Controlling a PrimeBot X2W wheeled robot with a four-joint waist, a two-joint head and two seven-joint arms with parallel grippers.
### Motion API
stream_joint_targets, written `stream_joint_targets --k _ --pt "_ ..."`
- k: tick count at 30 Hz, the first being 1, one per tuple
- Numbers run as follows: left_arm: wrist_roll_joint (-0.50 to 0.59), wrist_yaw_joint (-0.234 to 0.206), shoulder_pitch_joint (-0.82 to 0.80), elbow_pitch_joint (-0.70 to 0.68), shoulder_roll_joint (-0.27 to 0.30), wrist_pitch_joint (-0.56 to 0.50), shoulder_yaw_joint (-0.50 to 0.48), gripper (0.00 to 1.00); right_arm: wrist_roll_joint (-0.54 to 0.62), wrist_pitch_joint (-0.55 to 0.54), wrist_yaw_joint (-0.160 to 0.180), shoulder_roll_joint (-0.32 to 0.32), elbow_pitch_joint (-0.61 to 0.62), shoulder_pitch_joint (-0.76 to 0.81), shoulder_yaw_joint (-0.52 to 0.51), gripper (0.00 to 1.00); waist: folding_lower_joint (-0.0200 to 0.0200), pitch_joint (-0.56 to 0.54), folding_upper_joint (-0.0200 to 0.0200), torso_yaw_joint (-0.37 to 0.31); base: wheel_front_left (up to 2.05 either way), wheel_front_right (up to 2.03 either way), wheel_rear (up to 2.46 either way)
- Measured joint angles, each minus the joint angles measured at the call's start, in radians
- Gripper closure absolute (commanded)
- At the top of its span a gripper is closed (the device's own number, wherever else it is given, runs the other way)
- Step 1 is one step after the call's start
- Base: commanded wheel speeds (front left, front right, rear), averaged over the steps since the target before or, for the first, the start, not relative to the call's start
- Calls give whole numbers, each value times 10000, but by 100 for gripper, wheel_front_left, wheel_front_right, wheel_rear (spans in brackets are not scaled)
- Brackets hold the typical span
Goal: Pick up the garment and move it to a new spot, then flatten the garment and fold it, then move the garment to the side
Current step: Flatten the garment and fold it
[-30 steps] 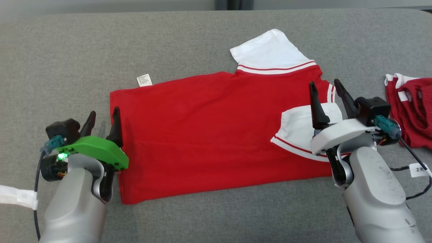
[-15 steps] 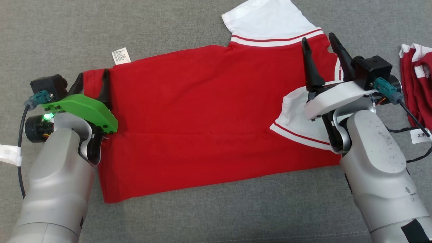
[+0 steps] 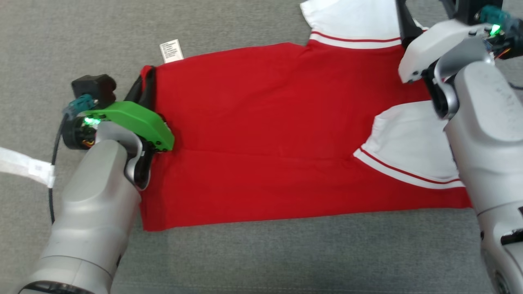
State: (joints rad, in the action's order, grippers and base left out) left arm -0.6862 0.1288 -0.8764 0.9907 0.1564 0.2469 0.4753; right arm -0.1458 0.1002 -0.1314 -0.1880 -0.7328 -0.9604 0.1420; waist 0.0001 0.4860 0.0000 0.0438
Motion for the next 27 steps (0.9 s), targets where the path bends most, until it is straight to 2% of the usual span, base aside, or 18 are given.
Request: stream_joint_targets --k 5,14,21,22,23,27 --pt "-144 0 -229 -255 -330 100 566 100 79 -1074 2 -407 -1024 -927 -79 0 0 162 0 581 0 0 0" --pt "-598 2 -612 -499 -825 157 1517 100 71 -2176 2 -1024 -2215 -1918 -157 0 0 559 0 1662 0 0 0" --pt "-734 31 -795 -740 -953 184 1843 100 174 -2801 6 -1191 -2964 -2461 -399 0 0 951 -1 2142 0 0 0" --pt "-755 31 -805 -757 -957 184 1848 100 178 -2803 13 -1187 -2993 -2511 -368 66 0 990 0 2172 0 0 0" --pt "-777 31 -824 -763 -965 186 1843 100 178 -2801 12 -1183 -3010 -2535 -334 100 0 1029 0 2201 0 0 0" --pt "-773 33 -844 -828 -922 184 1708 100 186 -2541 8 -1204 -3078 -2592 -347 100 0 1072 0 2184 0 0 0"
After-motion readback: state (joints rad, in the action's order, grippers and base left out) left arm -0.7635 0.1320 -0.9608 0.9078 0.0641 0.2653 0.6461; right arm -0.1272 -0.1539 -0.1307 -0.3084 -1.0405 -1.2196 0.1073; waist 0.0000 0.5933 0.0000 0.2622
